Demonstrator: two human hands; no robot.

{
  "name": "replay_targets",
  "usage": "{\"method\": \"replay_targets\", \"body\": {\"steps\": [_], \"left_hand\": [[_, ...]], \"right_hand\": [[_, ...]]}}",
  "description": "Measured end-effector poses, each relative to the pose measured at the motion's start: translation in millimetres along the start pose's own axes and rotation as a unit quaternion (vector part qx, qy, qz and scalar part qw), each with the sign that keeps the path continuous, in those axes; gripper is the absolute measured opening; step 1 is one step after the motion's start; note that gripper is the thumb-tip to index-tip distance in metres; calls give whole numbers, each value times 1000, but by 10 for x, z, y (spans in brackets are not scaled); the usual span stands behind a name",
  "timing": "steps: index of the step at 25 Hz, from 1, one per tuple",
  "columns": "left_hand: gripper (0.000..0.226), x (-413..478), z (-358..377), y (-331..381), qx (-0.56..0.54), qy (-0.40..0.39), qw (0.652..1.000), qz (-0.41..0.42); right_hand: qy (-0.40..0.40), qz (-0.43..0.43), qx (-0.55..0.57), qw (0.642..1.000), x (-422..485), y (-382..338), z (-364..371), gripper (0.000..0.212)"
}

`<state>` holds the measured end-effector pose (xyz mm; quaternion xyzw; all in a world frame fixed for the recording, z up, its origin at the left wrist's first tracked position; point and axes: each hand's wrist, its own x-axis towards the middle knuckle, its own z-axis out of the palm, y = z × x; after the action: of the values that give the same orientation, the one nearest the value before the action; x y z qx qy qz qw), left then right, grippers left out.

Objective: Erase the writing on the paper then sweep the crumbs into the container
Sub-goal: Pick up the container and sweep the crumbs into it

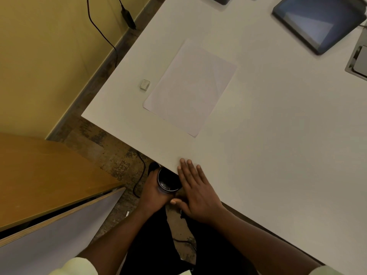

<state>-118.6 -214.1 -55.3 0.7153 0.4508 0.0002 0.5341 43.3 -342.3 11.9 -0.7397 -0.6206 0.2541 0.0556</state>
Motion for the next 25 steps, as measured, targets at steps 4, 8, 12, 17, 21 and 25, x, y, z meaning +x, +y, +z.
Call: {"method": "replay_targets", "body": {"steps": [4, 8, 12, 17, 21, 25], "left_hand": [[85, 1, -14, -4, -12, -7, 1000, 10], [67, -9, -14, 12, -10, -10, 1000, -2], [73, -53, -103, 54, -14, -12, 1000, 15], [77, -261, -336, 168, -6, -38, 998, 51], [92, -522, -609, 310, 12, -59, 995, 82], [95, -486, -796, 666, 34, -83, 987, 130]], "right_hand": [[-13, -61, -23, 998, 42, 12, -14, 90], [-15, -108, -38, 993, 64, -25, -5, 81], [83, -91, 15, 992, 22, -61, -47, 32], [88, -64, 102, 989, -95, -159, -241, 31], [0, -75, 120, 990, -179, -200, -435, 54], [-5, -80, 136, 987, -209, -170, -612, 43]]}}
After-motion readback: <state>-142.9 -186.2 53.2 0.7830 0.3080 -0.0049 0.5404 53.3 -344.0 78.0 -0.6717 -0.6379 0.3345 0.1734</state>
